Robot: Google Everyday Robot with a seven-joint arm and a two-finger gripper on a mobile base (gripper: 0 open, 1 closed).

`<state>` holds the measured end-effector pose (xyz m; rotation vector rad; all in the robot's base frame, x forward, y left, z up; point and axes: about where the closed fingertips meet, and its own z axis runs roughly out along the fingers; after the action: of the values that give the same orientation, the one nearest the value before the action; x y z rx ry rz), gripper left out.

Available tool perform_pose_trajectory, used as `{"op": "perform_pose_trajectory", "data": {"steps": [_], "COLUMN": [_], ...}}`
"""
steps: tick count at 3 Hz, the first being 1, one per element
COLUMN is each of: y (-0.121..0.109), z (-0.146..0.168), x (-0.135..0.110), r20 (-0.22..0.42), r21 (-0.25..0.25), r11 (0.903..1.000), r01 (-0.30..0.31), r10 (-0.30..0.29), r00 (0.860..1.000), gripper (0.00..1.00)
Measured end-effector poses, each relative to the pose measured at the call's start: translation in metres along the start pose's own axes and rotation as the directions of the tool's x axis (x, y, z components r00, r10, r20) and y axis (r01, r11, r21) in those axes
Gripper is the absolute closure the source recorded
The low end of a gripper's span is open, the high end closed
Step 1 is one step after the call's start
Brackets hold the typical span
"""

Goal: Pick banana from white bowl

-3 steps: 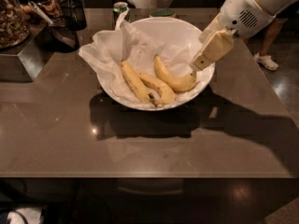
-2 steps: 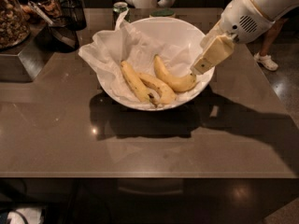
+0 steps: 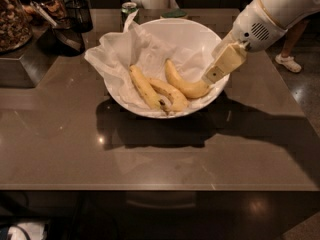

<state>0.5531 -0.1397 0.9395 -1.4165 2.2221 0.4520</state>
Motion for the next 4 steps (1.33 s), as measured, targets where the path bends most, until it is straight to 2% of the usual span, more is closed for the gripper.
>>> {"op": "perform_pose_trajectory", "data": {"steps": [1, 2, 3, 4], "y": [0.004, 0.004, 0.008, 0.02], "z": [0.007, 0.016, 0.021, 0.016], "x": [-0.014, -0.027, -0.026, -0.016], "r20": [-0.084, -0.191, -0.244, -0.244], "r21": [0.024, 0.07, 0.094, 0.127], "r11": [0.9997, 0.9973, 0.9956, 0.9902], "r01": [0.009, 0.022, -0.003, -0.058], "r10": [-0.007, -0.008, 0.026, 0.087], "r00": [0.996, 0.981, 0.97, 0.966], "gripper": [0.35, 0.35, 0.35, 0.35]}}
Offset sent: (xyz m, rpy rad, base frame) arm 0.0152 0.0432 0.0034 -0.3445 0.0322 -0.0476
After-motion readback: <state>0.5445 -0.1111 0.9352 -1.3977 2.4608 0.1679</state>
